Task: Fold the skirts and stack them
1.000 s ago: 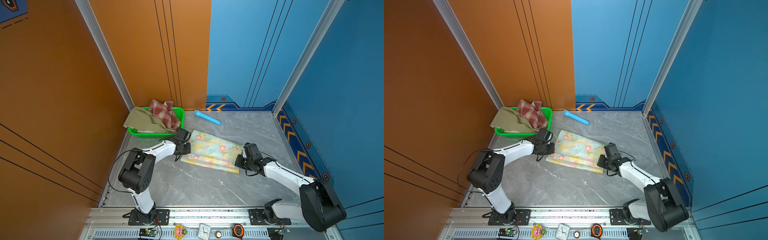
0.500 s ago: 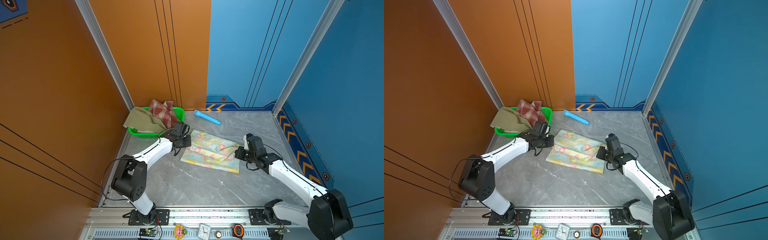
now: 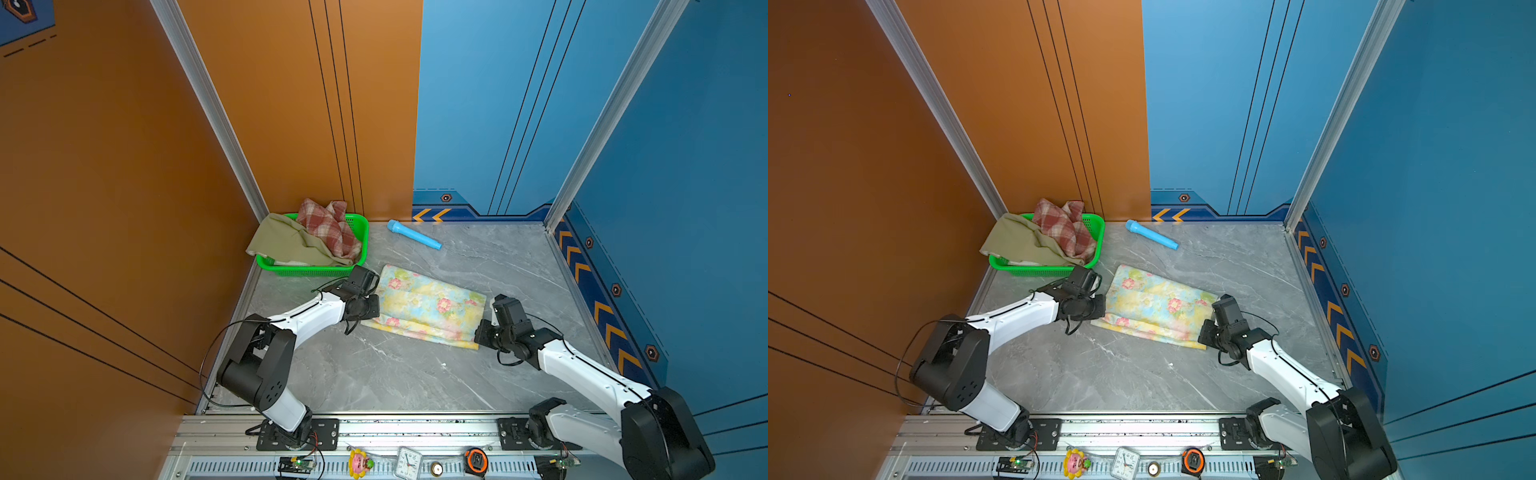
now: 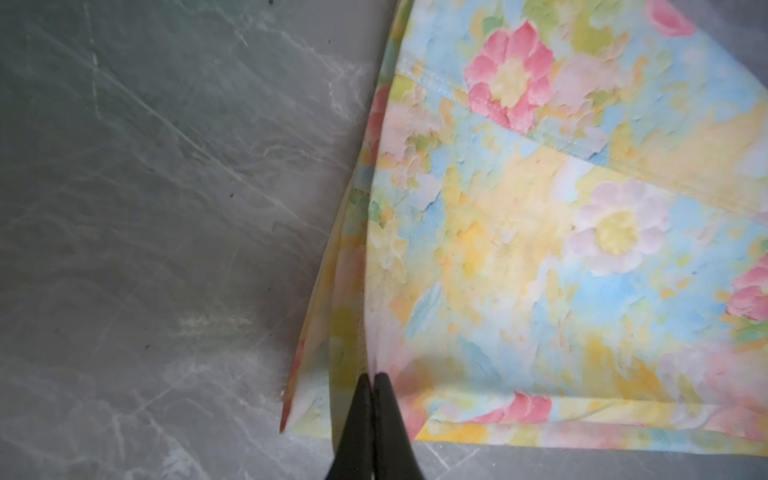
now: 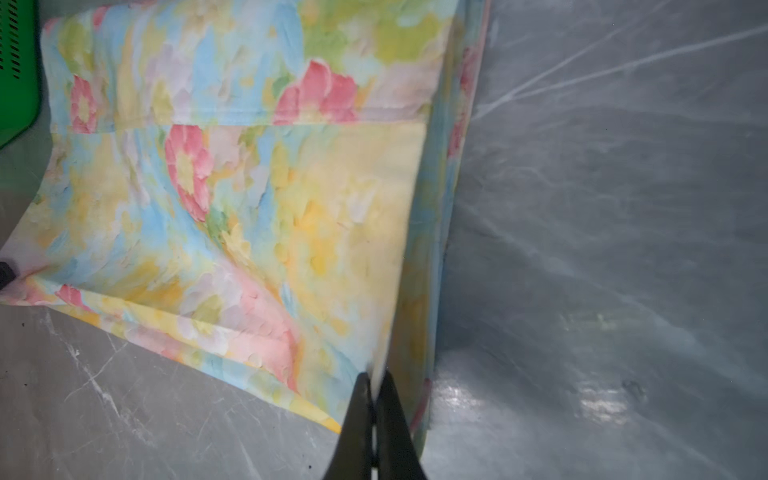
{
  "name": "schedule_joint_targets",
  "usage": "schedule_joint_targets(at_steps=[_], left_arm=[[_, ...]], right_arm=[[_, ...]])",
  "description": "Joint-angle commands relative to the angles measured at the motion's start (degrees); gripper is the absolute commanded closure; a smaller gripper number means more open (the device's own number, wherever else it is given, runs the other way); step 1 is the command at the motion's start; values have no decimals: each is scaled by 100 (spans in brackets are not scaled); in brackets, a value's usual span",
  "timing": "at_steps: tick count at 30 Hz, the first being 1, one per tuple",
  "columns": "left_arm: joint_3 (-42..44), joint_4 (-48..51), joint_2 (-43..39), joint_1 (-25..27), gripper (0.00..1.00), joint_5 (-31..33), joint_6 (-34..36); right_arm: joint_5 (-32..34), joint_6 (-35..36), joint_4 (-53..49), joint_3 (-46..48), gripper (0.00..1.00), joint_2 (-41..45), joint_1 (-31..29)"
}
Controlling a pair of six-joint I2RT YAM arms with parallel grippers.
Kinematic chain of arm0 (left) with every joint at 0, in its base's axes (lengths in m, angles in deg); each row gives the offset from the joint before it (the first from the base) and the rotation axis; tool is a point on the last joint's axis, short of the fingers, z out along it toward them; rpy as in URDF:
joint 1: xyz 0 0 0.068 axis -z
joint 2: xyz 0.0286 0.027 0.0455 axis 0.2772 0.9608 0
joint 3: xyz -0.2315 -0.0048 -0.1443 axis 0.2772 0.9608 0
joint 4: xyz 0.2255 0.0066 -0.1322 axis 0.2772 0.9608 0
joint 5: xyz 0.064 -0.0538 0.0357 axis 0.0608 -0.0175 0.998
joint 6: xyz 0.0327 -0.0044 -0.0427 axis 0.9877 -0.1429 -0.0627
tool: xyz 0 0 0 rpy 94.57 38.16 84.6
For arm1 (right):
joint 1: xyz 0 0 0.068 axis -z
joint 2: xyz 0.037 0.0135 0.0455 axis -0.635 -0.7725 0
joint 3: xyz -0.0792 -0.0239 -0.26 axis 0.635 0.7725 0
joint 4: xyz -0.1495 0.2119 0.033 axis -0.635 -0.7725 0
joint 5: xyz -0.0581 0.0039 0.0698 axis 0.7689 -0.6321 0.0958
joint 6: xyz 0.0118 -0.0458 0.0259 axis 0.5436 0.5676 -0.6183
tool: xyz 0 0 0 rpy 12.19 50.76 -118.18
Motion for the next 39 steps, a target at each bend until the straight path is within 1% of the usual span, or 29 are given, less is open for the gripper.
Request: schedule_joint_targets(at_steps=[1,5,8,10,11,13,16,19,22,24,29,33,39], left_arm=[[126,-180,164,16,100,148,-77],[218,-230,248,16,100,173,-74],[270,-243,294,9,100,209,-65],[291,-254,319,16,100,234,-64],[293,-257,325,22,100,244,-61],[304,-263,351,26,100,244,-54],[318,-272,368,54,100,245,-32],[353,-293,361,85,100,273,-26],[375,-324,368,115,100,272,-30],[381,-341,392,129,100,271,-41],[375,-369,408,191,100,262,-65],[375,-369,385,198,100,239,-73],[396,-327,349,183,100,266,-87]], right_arm=[[124,-109,366,238,100,-65,-41],[123,-157,588,455,100,-110,-62],[245,-169,506,442,100,-101,-128],[267,-168,375,394,90,-51,-133],[325,-138,164,286,82,30,-137],[519,-90,-244,53,69,230,-142],[815,60,-853,-511,57,477,-138],[921,187,-1135,-1096,48,374,-118],[868,205,-1079,-1669,48,-88,-150],[798,69,-872,-2001,48,-511,-219],[946,-449,293,-2378,44,-1553,-436],[1087,-659,1117,-2264,43,-2193,-393],[1211,-781,1966,-1534,43,-2632,-397]])
